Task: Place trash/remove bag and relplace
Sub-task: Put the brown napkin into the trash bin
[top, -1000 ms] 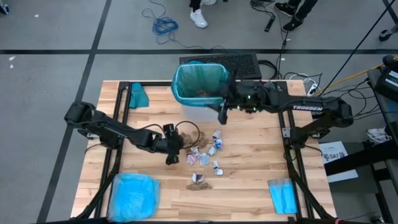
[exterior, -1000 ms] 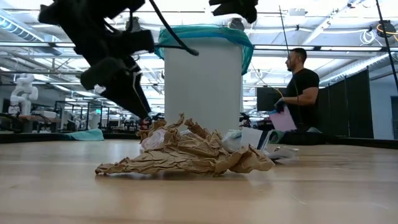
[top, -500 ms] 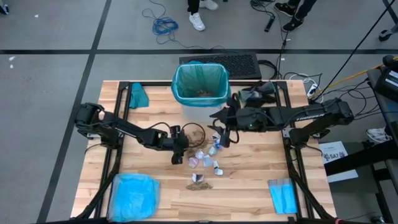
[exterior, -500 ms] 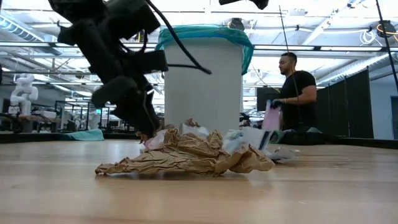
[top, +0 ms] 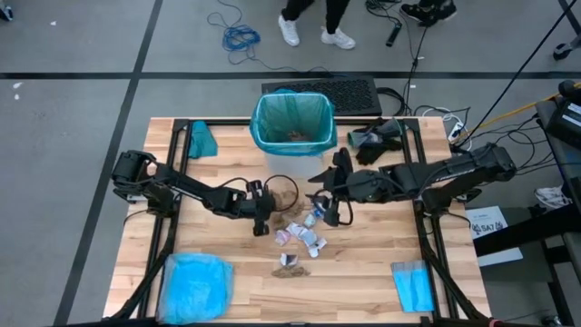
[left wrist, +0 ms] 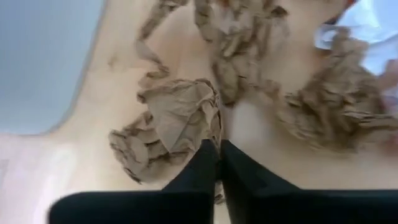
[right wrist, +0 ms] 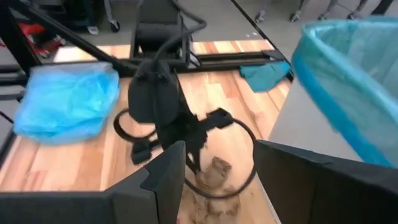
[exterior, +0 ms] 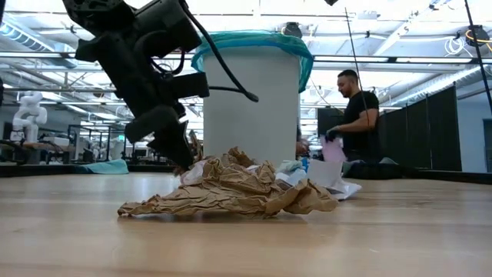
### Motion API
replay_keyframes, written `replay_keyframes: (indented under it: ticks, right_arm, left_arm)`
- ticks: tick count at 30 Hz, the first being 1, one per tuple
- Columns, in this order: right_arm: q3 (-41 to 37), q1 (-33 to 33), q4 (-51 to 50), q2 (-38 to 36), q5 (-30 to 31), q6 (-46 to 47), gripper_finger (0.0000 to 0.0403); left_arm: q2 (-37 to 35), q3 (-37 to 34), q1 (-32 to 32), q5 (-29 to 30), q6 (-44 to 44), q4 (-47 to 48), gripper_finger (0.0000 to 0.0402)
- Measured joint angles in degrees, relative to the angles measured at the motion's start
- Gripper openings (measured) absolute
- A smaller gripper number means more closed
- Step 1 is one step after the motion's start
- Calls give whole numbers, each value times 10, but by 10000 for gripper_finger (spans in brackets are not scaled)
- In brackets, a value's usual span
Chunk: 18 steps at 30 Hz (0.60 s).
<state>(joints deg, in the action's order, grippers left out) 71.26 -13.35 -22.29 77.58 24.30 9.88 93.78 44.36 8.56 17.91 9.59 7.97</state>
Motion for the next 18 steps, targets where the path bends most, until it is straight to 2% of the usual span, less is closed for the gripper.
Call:
replay_keyframes:
  ticks: [5, 9, 15, 18]
  right_arm:
    - [-2, -31, -53, 0, 54, 37, 180]
    - [-32, -62, -59, 0, 86, 72, 180]
    - [-106, -98, -40, 0, 107, 155, 180]
    - [-149, -114, 9, 0, 108, 187, 180]
  left_arm:
    - [-18, 17, 33, -6, 5, 5, 4]
    - [-57, 40, 62, 15, -11, 19, 2]
    - [-133, 90, 97, 52, -57, 53, 1]
    - [-168, 119, 110, 59, -95, 62, 1]
